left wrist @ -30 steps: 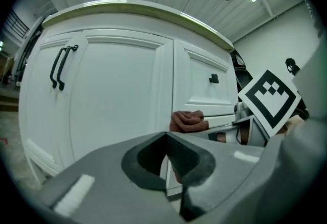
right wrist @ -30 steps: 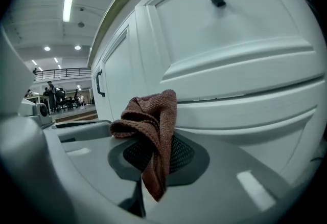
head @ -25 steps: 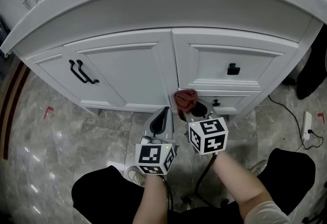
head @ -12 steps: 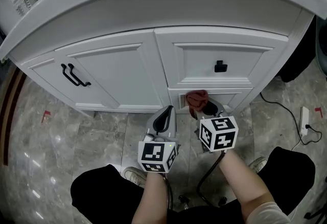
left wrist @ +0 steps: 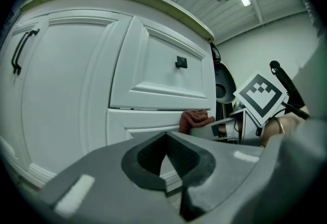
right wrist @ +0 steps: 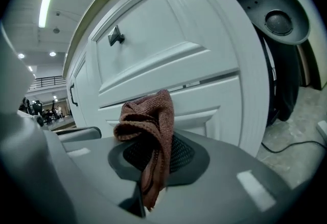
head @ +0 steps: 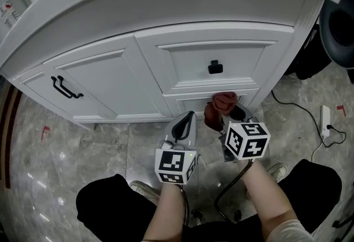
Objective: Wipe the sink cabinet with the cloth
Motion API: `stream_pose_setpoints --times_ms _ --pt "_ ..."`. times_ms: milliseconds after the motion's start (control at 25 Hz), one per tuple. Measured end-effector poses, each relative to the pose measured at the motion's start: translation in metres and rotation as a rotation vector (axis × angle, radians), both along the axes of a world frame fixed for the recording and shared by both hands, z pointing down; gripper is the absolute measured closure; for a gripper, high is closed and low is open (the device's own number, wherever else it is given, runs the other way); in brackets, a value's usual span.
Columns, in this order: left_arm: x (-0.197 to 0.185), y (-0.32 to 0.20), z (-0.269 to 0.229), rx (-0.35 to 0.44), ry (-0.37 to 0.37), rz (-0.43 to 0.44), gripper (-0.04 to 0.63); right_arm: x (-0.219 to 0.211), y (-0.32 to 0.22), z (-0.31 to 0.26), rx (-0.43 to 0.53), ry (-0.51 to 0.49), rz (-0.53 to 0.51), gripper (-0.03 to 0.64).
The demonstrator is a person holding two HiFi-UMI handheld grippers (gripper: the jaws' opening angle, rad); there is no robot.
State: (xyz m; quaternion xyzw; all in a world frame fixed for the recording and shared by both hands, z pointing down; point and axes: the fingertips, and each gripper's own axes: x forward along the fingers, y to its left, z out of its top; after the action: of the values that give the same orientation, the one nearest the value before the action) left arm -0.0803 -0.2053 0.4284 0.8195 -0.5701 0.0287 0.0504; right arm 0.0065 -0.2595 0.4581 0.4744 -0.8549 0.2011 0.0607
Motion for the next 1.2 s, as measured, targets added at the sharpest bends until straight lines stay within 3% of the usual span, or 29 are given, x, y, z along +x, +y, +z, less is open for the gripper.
stream_pose_setpoints --times_ms 560,680,840,1200 --pt "0.043 -0.006 0.023 -0.037 0.019 0.061 0.595 0.124 -0.011 -0.015 0.017 -0.051 0.296 0.535" --pt "0.04 -0.003 0.031 -0.05 0.014 0.056 0.595 0.128 -0.008 -0.008 0.0 -0.069 0.311 0.537" --pt "0.021 -0.001 0.038 -0.061 0.002 0.024 0.595 0.09 0.002 0.0 0.014 -0.053 0.241 0.537" --pt "-0.073 0.012 0.05 -0.083 0.005 -0.147 0.595 -0.083 0.037 0.041 -0.013 -0.002 -0.11 0.536"
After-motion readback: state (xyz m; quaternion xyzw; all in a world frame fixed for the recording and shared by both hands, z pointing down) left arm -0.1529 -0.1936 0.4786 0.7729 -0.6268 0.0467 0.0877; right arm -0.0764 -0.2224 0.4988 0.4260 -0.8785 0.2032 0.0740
